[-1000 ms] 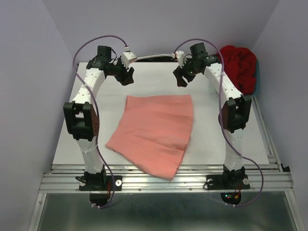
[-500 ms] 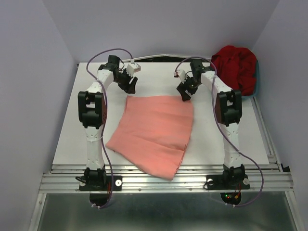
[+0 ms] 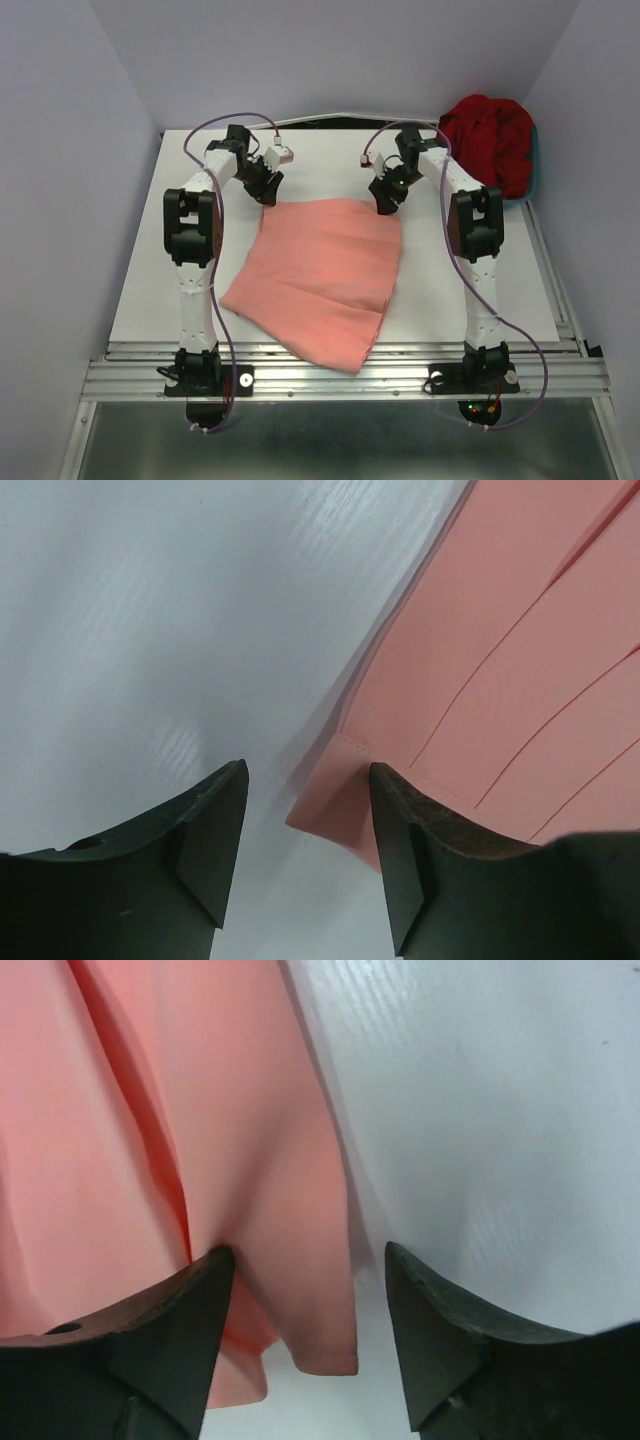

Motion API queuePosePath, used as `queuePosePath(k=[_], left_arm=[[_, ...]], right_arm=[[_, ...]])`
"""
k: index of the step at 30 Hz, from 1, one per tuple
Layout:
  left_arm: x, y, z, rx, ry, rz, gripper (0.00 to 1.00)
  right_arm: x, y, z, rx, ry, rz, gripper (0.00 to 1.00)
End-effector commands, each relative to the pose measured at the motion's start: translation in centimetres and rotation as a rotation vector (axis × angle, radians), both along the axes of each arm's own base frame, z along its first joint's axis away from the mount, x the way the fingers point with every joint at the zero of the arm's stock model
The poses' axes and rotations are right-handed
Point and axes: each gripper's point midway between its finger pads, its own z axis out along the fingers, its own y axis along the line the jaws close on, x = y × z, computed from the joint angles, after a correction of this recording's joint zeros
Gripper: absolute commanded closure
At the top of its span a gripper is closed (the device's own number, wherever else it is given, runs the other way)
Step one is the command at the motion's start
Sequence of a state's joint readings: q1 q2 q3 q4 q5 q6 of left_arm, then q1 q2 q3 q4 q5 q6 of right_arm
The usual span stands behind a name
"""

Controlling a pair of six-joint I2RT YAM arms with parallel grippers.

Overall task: Fold and stack the skirts
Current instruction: Fold the skirt

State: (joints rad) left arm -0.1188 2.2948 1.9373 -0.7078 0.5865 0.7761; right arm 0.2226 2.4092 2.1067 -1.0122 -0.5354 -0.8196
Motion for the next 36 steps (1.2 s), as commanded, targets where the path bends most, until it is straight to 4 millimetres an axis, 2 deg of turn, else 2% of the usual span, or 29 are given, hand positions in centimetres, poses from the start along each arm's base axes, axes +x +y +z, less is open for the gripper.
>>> queuePosePath(k=[1, 2, 3, 4, 5, 6, 7, 8, 9, 10, 11, 13, 14, 15, 17, 19, 21, 24, 25, 26, 27, 28, 29, 30, 31, 32, 33, 35, 36], left_arm=[[-1.2, 0.2, -1.2, 0.020, 0.041, -0.033, 0.49], [-1.3, 0.2, -1.4, 0.020, 0.049, -0.036, 0.54], [-1.6, 0.2, -1.5, 0.021, 0.059, -0.039, 0.63], [-1.7, 0.1, -1.5, 0.017, 0.063, -0.045, 0.67], [-1.8, 0.1, -1.5, 0.012, 0.063, -0.048, 0.74], [-1.7, 0.1, -1.4, 0.008, 0.060, -0.048, 0.77], [-1.7, -0.1, -0.9, -0.003, 0.051, -0.048, 0.80], [-1.5, -0.1, -0.6, -0.009, 0.044, -0.043, 0.89], [-1.2, -0.3, -0.3, -0.016, 0.032, -0.041, 0.93], [-0.9, -0.2, 0.0, -0.024, 0.023, -0.032, 0.97], [-0.3, -0.3, 0.8, -0.034, 0.006, -0.013, 1.00], [1.0, 0.2, 1.9, -0.041, -0.034, 0.017, 1.00], [2.1, 0.4, 3.0, -0.046, -0.071, 0.031, 1.00], [3.1, 0.6, 3.8, -0.053, -0.103, 0.057, 1.00], [4.7, 1.2, 5.4, -0.052, -0.161, 0.086, 1.00], [6.9, 1.8, 8.1, -0.052, -0.249, 0.108, 1.00], [8.4, 2.1, 10.6, -0.056, -0.322, 0.124, 1.00], [9.6, 2.2, 13.5, -0.067, -0.414, 0.128, 1.00], [9.7, 2.2, 14.0, -0.068, -0.433, 0.128, 1.00], [10.0, 2.4, 15.1, -0.069, -0.479, 0.136, 1.00], [9.6, 2.5, 15.2, -0.066, -0.473, 0.141, 1.00], [10.1, 2.7, 16.2, -0.069, -0.524, 0.144, 1.00], [9.8, 2.9, 18.0, -0.082, -0.564, 0.147, 1.00], [9.7, 3.1, 17.6, -0.088, -0.580, 0.139, 1.00], [9.3, 3.3, 18.0, -0.105, -0.593, 0.123, 1.00], [8.8, 3.6, 19.5, -0.114, -0.630, 0.112, 1.00], [8.5, 3.8, 18.8, -0.106, -0.641, 0.092, 1.00], [7.6, 3.7, 19.2, -0.128, -0.667, 0.047, 1.00], [6.9, 3.8, 19.4, -0.122, -0.685, 0.021, 1.00]], right_arm=[[-3.2, 0.2, -1.0, 0.011, 0.142, 0.030, 0.40], [-3.3, 0.2, -1.1, 0.009, 0.146, 0.027, 0.54], [-3.1, 0.2, -1.0, 0.010, 0.139, 0.028, 0.62], [-2.8, 0.2, -1.1, 0.008, 0.127, 0.026, 0.86], [-2.2, 0.1, -0.7, -0.001, 0.108, 0.008, 0.97], [-1.7, 0.1, -0.6, -0.006, 0.090, -0.004, 0.99], [-0.2, -0.5, -0.1, -0.019, 0.037, -0.032, 0.99], [0.6, -0.5, 0.3, -0.023, 0.015, -0.069, 0.99], [1.6, -0.6, 0.8, -0.026, -0.029, -0.086, 0.99], [3.7, -1.0, 1.7, -0.017, -0.108, -0.116, 0.99], [4.8, -1.3, 2.2, -0.035, -0.146, -0.154, 0.99], [8.3, -1.9, 4.6, -0.028, -0.278, -0.210, 0.99], [9.4, -2.4, 4.9, -0.051, -0.317, -0.238, 0.99], [11.6, -2.9, 7.2, -0.034, -0.399, -0.275, 0.99], [13.4, -3.1, 9.1, -0.036, -0.479, -0.304, 0.99], [15.6, -4.2, 11.1, -0.045, -0.579, -0.350, 0.99], [17.1, -4.6, 14.2, -0.044, -0.690, -0.377, 0.99], [18.3, -5.3, 17.1, -0.050, -0.793, -0.412, 0.99], [18.8, -5.4, 19.0, -0.038, -0.850, -0.425, 0.99], [19.0, -5.6, 19.9, -0.036, -0.875, -0.440, 0.99], [19.1, -5.7, 20.9, -0.029, -0.900, -0.446, 0.99], [19.2, -5.5, 22.1, -0.006, -0.928, -0.456, 0.99], [18.9, -5.5, 24.0, 0.014, -0.954, -0.462, 0.99], [18.5, -5.1, 24.9, 0.043, -0.958, -0.450, 0.99], [17.5, -4.2, 26.4, 0.063, -0.960, -0.429, 0.99], [16.8, -3.5, 26.9, 0.073, -0.953, -0.410, 0.99], [15.8, -2.5, 26.2, 0.079, -0.920, -0.377, 0.99], [13.7, -1.1, 25.7, 0.080, -0.875, -0.332, 0.99], [11.7, 0.5, 27.5, 0.098, -0.888, -0.286, 0.99]])
